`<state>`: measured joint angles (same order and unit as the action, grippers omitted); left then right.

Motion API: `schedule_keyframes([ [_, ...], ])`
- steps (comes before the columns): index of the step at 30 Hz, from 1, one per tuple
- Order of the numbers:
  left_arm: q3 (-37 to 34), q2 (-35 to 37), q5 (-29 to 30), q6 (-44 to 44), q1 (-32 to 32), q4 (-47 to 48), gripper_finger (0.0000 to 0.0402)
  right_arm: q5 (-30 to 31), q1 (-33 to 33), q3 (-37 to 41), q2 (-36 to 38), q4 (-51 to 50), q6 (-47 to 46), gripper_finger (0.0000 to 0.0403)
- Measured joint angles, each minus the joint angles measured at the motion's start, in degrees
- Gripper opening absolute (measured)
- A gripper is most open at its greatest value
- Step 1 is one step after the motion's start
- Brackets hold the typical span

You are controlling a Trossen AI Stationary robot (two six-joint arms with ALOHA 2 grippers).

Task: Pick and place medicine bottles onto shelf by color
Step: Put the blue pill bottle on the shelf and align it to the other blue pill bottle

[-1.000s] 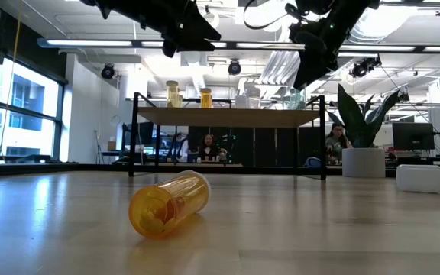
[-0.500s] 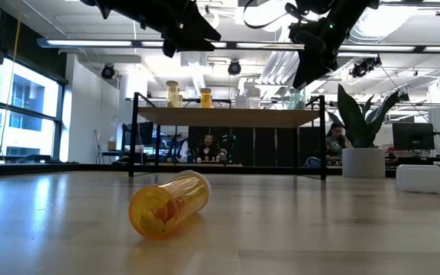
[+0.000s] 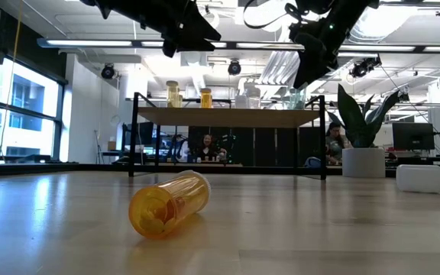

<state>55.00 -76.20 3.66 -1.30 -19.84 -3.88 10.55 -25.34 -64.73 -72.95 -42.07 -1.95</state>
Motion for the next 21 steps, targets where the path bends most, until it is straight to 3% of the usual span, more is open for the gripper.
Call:
schedule_keyframes([
  [21,0.0,0.0,0.0,0.0,-0.01,-0.01,0.0202,-0.72,0.0,0.0,0.0,1.6,-1.07,0.0145],
])
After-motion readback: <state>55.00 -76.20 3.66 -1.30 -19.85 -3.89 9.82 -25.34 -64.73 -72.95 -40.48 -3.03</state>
